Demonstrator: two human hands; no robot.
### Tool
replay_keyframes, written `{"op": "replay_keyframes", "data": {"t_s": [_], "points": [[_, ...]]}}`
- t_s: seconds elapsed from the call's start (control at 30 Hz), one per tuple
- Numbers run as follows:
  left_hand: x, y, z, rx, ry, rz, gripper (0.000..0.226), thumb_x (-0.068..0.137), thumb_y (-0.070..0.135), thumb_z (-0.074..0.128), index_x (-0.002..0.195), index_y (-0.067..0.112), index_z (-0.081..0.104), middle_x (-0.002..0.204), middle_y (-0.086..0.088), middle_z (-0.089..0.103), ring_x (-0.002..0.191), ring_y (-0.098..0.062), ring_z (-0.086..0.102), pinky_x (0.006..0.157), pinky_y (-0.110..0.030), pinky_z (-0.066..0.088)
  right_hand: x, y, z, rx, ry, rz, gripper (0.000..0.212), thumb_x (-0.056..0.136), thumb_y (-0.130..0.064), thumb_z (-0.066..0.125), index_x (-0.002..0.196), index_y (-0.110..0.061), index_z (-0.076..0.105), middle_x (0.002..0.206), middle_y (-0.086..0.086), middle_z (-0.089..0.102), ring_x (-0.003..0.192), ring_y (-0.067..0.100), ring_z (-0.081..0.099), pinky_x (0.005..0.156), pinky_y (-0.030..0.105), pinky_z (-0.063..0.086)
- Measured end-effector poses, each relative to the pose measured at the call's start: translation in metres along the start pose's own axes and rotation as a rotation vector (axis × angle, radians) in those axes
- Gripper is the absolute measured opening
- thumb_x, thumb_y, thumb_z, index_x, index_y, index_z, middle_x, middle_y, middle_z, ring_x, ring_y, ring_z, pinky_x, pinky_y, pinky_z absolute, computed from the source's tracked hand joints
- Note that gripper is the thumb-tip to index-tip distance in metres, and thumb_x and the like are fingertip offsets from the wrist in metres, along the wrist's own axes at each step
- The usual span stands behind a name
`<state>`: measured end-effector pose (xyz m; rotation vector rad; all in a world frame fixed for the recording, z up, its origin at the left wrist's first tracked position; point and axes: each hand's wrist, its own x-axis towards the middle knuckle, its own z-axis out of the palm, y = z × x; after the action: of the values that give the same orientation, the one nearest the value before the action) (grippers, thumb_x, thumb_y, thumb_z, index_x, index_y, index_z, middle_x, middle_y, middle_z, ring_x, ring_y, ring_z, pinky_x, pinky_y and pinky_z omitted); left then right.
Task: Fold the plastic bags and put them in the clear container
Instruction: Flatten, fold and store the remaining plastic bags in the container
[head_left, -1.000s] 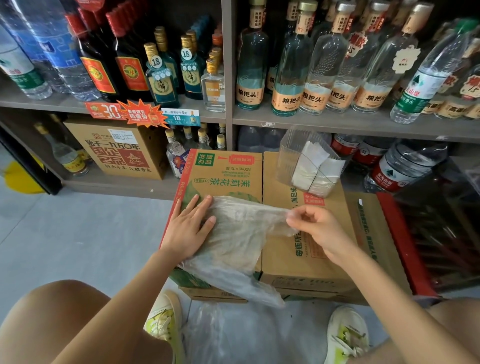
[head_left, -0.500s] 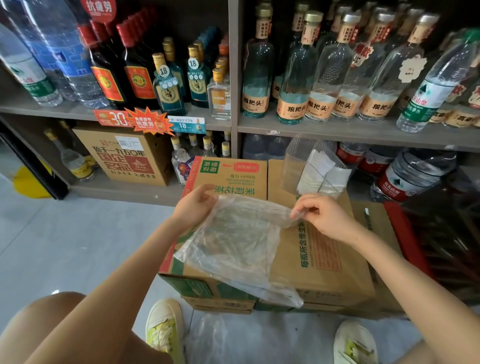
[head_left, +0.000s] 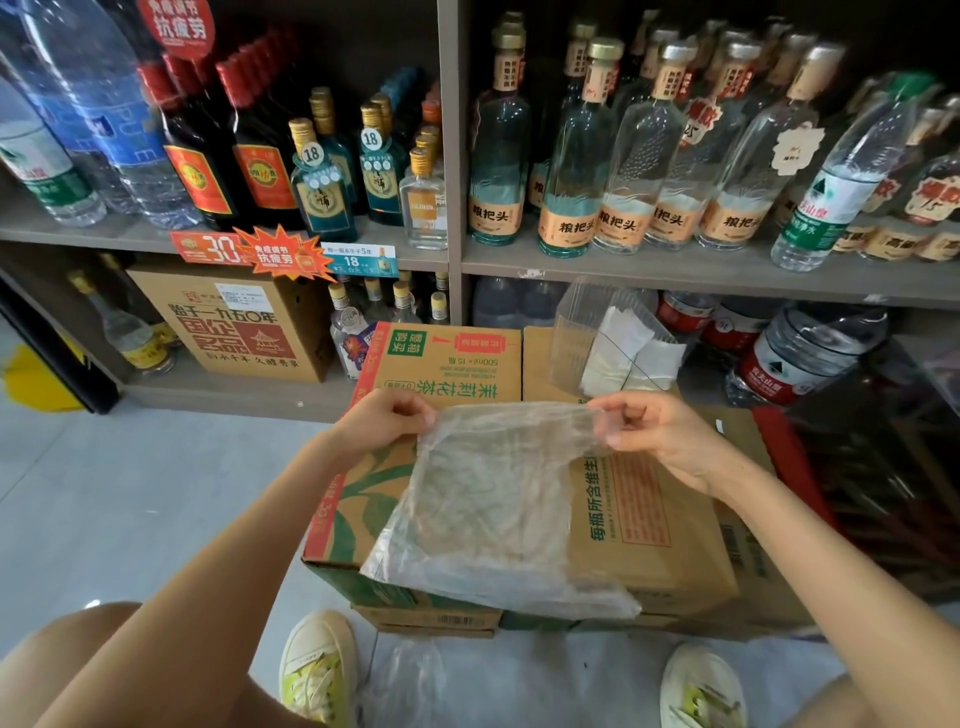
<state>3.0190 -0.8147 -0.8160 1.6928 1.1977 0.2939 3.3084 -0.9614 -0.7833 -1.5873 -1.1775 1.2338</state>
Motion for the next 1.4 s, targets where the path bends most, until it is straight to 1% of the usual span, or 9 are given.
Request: {"op": "replay_keyframes", "data": {"t_s": [0.17, 0.33, 0.53, 0.63, 0.8, 0.97, 1.2, 1.3, 1.4], "points": [[-0.014, -0.002, -0.017, -0.176, -0.156, 0.002, 0.005, 0.091, 0.01, 0.062, 0.087, 0.007, 0.061, 0.071, 0.007, 0.063, 0.061, -0.003, 0.057, 0.06, -0.016, 0.045, -0.005, 0.002, -0.009, 0.083, -0.013, 0.021, 0.021, 0.074, -0.008, 0.068, 0.094, -0.005, 0.068, 0.086, 0.005, 0.068, 0.084, 0.017, 0.061, 0.077, 0.027, 0.049], [-0.022, -0.002, -0.027, -0.204, -0.233, 0.016, 0.003, 0.089, 0.004, 0.062, 0.086, 0.003, 0.062, 0.068, 0.002, 0.064, 0.06, -0.007, 0.058, 0.056, -0.014, 0.047, -0.006, 0.001, -0.007, -0.169, 0.021, -0.004, 0.005, 0.084, -0.014, 0.068, 0.084, -0.01, 0.071, 0.078, 0.006, 0.065, 0.077, 0.017, 0.057, 0.074, 0.025, 0.045], [-0.026, 0.002, -0.036, -0.017, -0.262, 0.046, 0.002, 0.079, 0.006, 0.074, 0.079, 0.007, 0.072, 0.075, -0.006, 0.07, 0.069, -0.013, 0.061, 0.066, -0.019, 0.049, -0.011, -0.001, -0.004, -0.633, 0.033, -0.036, 0.02, 0.089, -0.031, 0.063, 0.083, -0.014, 0.072, 0.087, 0.005, 0.07, 0.083, 0.018, 0.063, 0.07, 0.024, 0.047], [-0.025, 0.006, -0.035, 0.047, -0.249, 0.046, 0.006, 0.074, 0.005, 0.079, 0.077, 0.006, 0.073, 0.083, -0.017, 0.072, 0.078, -0.021, 0.065, 0.08, -0.03, 0.051, -0.013, -0.003, 0.002, -0.788, 0.05, -0.049, 0.028, 0.092, -0.037, 0.058, 0.08, -0.014, 0.069, 0.081, -0.001, 0.064, 0.081, 0.012, 0.056, 0.061, 0.018, 0.034], [-0.026, 0.015, -0.028, -0.07, -0.183, -0.014, 0.019, 0.061, 0.019, 0.086, 0.063, 0.009, 0.071, 0.062, -0.01, 0.064, 0.056, -0.012, 0.053, 0.056, -0.019, 0.044, -0.004, 0.001, 0.007, -0.816, 0.22, -0.103, 0.028, 0.093, -0.037, 0.056, 0.083, -0.014, 0.067, 0.082, -0.002, 0.064, 0.082, 0.013, 0.057, 0.068, 0.027, 0.044], [-0.024, 0.01, -0.025, -0.007, -0.171, 0.042, 0.017, 0.077, 0.015, 0.078, 0.062, 0.011, 0.069, 0.06, -0.004, 0.063, 0.062, -0.013, 0.055, 0.063, -0.021, 0.047, 0.001, 0.0, 0.005, -0.816, 0.254, -0.117, 0.03, 0.09, -0.048, 0.054, 0.068, -0.029, 0.064, 0.067, -0.01, 0.058, 0.079, 0.012, 0.049, 0.075, 0.033, 0.043], [-0.023, 0.009, -0.027, -0.068, -0.043, 0.13, 0.009, 0.084, 0.01, 0.07, 0.092, 0.006, 0.067, 0.072, -0.005, 0.066, 0.064, -0.007, 0.06, 0.068, -0.019, 0.05, -0.004, -0.009, 0.005, -0.35, 0.192, 0.008, 0.017, 0.082, -0.032, 0.071, 0.081, -0.015, 0.069, 0.098, -0.005, 0.062, 0.096, 0.007, 0.052, 0.078, 0.028, 0.037], [-0.025, 0.011, -0.024, 0.022, -0.086, 0.138, 0.009, 0.088, 0.015, 0.066, 0.089, 0.008, 0.071, 0.084, -0.009, 0.069, 0.074, -0.01, 0.06, 0.069, -0.016, 0.049, -0.002, -0.013, 0.007, 0.039, 0.207, 0.079, 0.022, 0.08, -0.017, 0.071, 0.094, -0.002, 0.066, 0.089, 0.003, 0.068, 0.084, 0.015, 0.061, 0.071, 0.027, 0.049], [-0.028, 0.012, -0.022, 0.044, -0.147, 0.13, 0.013, 0.09, 0.017, 0.063, 0.085, 0.008, 0.069, 0.081, -0.005, 0.067, 0.073, -0.008, 0.06, 0.071, -0.018, 0.047, 0.0, -0.015, 0.008, 0.382, 0.241, 0.11, 0.021, 0.08, -0.003, 0.066, 0.099, 0.002, 0.06, 0.078, 0.007, 0.064, 0.067, 0.014, 0.062, 0.058, 0.021, 0.054]]}}
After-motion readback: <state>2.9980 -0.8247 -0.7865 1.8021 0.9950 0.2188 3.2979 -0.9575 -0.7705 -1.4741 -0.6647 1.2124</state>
